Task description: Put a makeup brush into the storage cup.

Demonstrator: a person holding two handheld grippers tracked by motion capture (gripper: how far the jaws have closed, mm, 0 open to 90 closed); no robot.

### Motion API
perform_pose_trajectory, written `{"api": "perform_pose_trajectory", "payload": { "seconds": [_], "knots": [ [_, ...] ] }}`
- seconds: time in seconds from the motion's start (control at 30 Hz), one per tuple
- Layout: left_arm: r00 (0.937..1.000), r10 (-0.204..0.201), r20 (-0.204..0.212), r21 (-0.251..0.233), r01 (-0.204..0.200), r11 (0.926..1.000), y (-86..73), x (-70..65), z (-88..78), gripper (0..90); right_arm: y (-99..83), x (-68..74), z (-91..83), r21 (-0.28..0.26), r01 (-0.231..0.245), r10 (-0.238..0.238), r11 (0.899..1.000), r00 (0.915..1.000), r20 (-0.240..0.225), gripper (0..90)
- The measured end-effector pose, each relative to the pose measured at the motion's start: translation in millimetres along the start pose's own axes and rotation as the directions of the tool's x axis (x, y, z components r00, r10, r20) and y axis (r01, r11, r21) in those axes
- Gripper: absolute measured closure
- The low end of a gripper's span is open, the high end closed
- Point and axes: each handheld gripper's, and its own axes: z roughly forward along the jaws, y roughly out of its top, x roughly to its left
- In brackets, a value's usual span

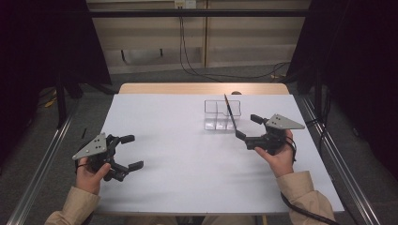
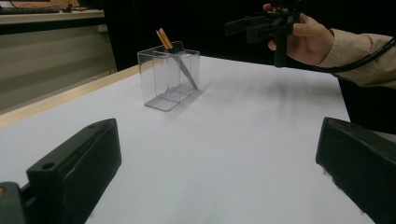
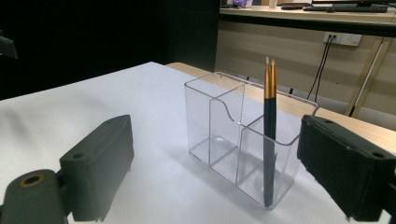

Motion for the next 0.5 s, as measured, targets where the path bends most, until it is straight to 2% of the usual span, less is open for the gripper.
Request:
{"api": "perform_pose_trajectory", "payload": {
  "seconds": [0.5],
  "knots": [
    [1.0, 0.002, 0.0, -0.004, -0.002, 1.0, 0.8, 0.3, -0.2, 0.1, -7.6, -3.8, -19.9, 0.012, -0.008, 0.008, 1.0, 0.9998, 0.018, 10.2]
  ]
}}
